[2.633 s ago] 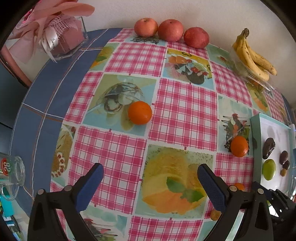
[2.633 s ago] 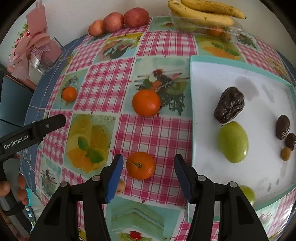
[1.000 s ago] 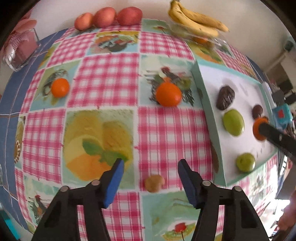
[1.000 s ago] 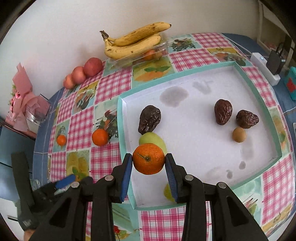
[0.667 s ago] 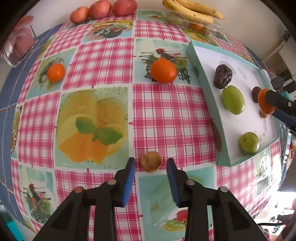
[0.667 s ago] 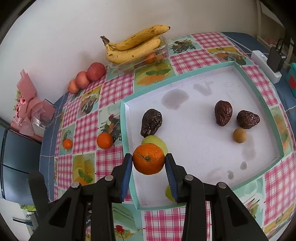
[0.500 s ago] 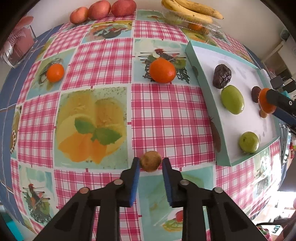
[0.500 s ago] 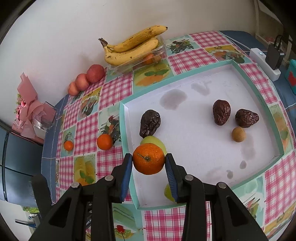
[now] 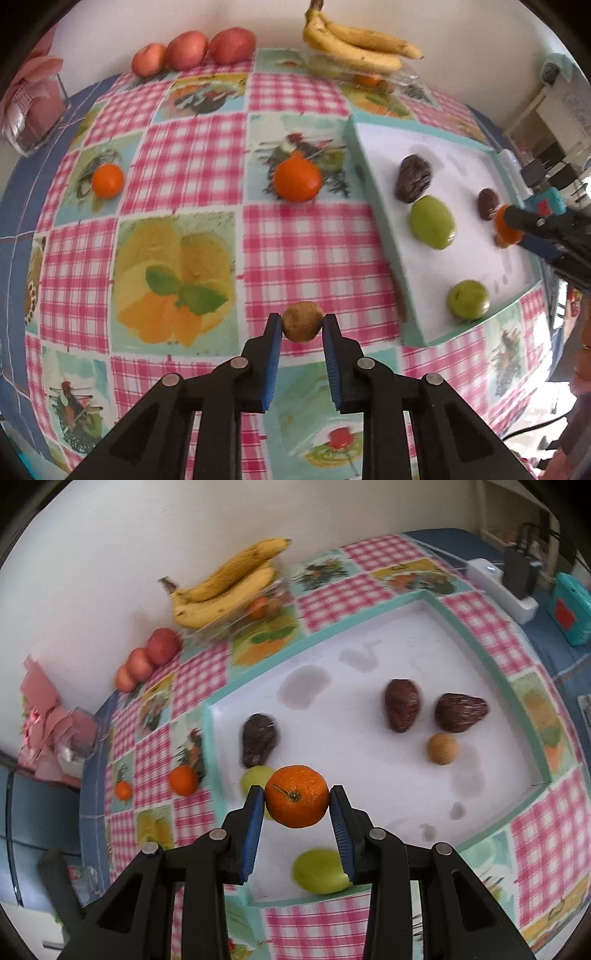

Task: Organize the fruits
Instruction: 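Carry the mandarin and brown fruit over the white tray with both tools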

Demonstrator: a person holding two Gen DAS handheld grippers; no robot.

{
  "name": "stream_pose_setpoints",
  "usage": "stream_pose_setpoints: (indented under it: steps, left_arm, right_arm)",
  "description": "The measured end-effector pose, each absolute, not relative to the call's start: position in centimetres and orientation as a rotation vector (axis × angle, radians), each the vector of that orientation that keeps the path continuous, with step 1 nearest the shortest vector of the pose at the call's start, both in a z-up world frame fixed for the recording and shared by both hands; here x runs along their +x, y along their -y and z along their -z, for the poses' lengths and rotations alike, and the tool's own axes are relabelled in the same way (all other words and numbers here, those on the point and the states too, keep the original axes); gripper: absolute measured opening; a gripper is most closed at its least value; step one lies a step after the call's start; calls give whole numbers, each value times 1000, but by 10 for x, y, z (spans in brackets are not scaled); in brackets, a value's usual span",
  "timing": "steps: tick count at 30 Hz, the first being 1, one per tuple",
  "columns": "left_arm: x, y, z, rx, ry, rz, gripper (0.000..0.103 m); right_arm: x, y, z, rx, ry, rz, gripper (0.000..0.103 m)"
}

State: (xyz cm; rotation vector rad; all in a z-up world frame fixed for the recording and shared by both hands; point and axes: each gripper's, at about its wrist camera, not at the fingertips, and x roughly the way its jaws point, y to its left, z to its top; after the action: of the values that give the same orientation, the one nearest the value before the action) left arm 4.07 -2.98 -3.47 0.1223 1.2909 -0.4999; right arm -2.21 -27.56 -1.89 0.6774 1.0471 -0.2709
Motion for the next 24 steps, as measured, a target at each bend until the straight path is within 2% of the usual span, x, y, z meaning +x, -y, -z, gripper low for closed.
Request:
stream_pose_setpoints:
  steps: [10,18,24]
  left_arm:
    - [39,95,1,147,-1215,614,24]
    - [38,150,26,255,-1270,638,24]
    - [46,165,39,262,-1316,631,24]
  right_arm:
    - [-37,315,31,704,-1067,390,38]
    - [-36,318,38,696,-1097,397,38]
    - [-31,318,46,699,-1119,397,38]
